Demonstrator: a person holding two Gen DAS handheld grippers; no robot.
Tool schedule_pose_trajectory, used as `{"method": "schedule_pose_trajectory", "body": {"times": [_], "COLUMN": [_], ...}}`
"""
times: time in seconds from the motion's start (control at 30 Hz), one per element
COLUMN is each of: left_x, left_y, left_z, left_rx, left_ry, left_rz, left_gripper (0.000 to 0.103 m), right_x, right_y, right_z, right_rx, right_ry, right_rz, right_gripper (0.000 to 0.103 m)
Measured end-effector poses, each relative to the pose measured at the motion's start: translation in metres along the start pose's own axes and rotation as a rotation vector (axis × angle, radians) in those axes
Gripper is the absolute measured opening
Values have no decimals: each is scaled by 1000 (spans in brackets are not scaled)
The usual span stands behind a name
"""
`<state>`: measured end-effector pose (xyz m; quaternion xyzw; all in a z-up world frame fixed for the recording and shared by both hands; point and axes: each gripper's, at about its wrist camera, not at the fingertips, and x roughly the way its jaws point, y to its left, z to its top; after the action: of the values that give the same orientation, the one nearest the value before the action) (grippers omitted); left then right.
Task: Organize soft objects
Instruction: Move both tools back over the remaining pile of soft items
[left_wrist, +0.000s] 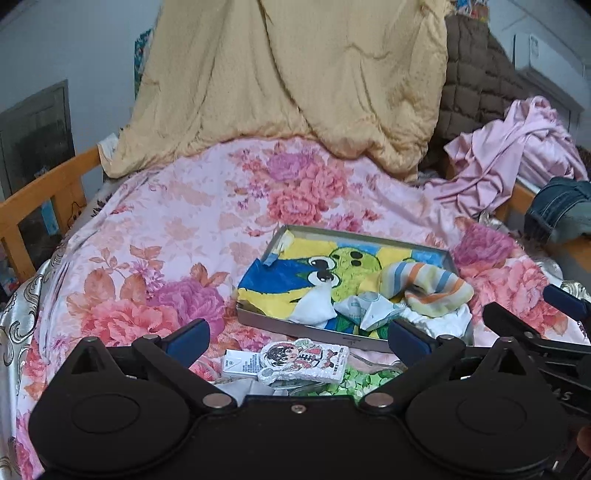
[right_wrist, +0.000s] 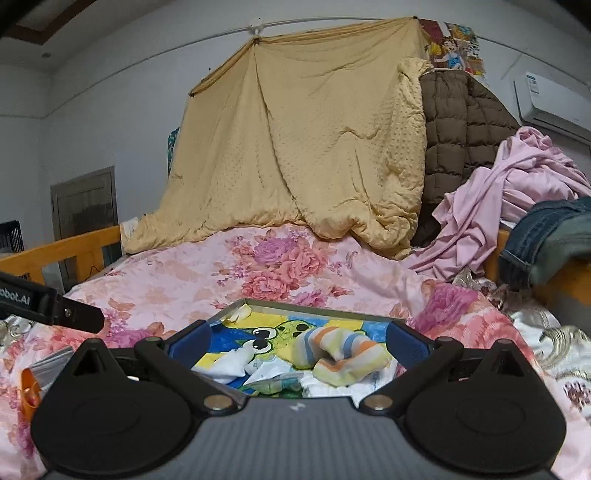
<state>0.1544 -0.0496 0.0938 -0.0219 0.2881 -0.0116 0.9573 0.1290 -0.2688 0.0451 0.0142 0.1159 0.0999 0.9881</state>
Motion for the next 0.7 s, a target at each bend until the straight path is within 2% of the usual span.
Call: {"method": "schedule_pose_trajectory", "body": {"times": [0.13,0.27,0.37,0.57,0.7], "left_x": [-9,-20,-26,-37,-45], "left_y": [7,10,15,26,24], "left_z": [-13,-30,-43,-72,-87], "left_rx": [-19,14,30,-54,-15], "left_ry": [-49,-106,-123,-146,-169], "left_rz": [0,-6,-1,-2,2], "left_gripper": [102,102,102,102,102], "right_x": [-15,-28,-36,-51,-60], "right_y": [0,1,5,11,16], "right_z": [-5,-11,-16,-25,-34], "right_rx": [15,22,14,20,16], "right_ry": [2,19,34,52,91], "right_rz": [-1,3,5,5,0], "right_gripper": [103,103,103,103,103]}}
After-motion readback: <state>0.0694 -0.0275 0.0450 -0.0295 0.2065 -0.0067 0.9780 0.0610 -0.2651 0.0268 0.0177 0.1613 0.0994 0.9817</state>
